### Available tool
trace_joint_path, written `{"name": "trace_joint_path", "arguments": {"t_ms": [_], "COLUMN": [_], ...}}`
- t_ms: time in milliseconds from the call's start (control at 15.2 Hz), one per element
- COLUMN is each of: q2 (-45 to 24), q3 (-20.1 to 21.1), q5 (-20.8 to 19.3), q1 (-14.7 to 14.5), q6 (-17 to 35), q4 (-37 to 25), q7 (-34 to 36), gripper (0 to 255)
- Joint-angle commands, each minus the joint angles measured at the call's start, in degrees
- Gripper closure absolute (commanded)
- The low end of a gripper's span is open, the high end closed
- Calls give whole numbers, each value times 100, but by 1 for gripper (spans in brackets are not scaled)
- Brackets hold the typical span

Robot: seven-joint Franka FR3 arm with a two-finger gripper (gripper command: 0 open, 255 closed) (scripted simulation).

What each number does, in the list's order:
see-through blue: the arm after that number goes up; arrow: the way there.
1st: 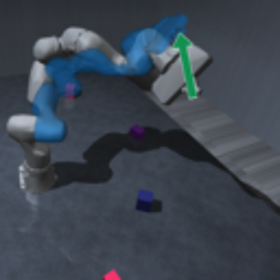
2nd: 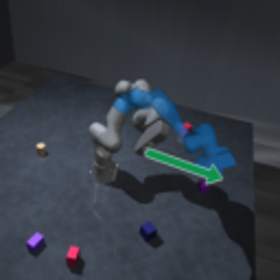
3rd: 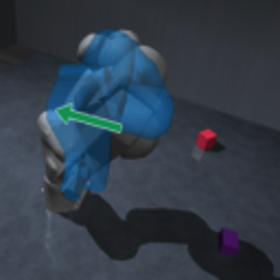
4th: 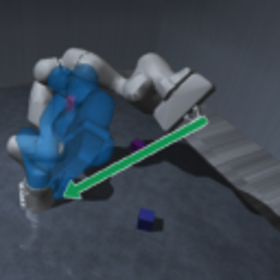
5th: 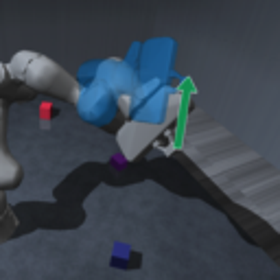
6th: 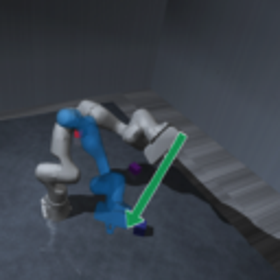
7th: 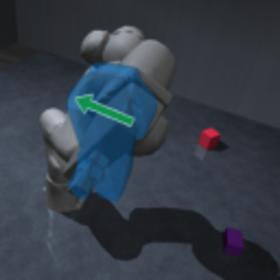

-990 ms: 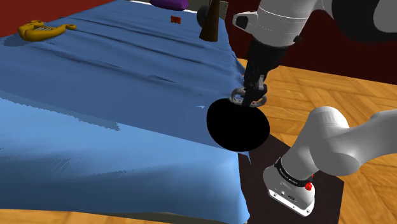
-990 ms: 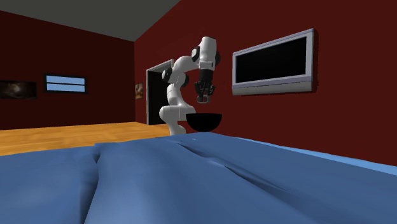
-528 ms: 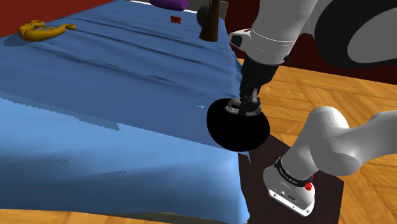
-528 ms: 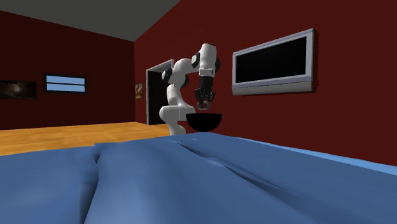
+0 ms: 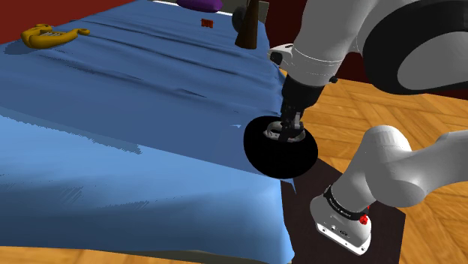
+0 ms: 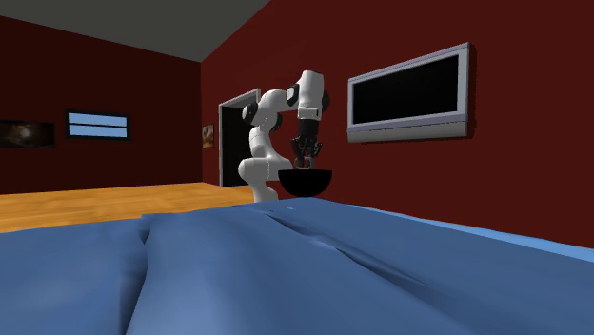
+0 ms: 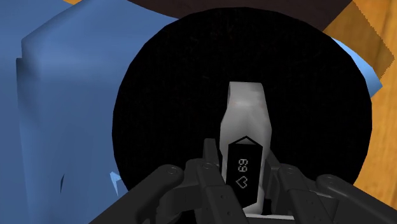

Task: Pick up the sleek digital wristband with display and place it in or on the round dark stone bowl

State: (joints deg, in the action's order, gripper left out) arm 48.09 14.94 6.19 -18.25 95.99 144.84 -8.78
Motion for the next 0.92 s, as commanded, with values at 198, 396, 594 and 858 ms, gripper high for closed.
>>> {"name": "trace_joint_path", "arguments": {"t_ms": [198,396,594,858], "q2": [1,1,-67,-152], "q3": [0,0,-28,-48], "q5": [0,0,-36,-66], "q1": [0,0,23,45], "q6": [2,2,-352,-662], "q4": [3,3,-421,-817], "q7": [0,0,11,23], "gripper": [0,0,0,0]}}
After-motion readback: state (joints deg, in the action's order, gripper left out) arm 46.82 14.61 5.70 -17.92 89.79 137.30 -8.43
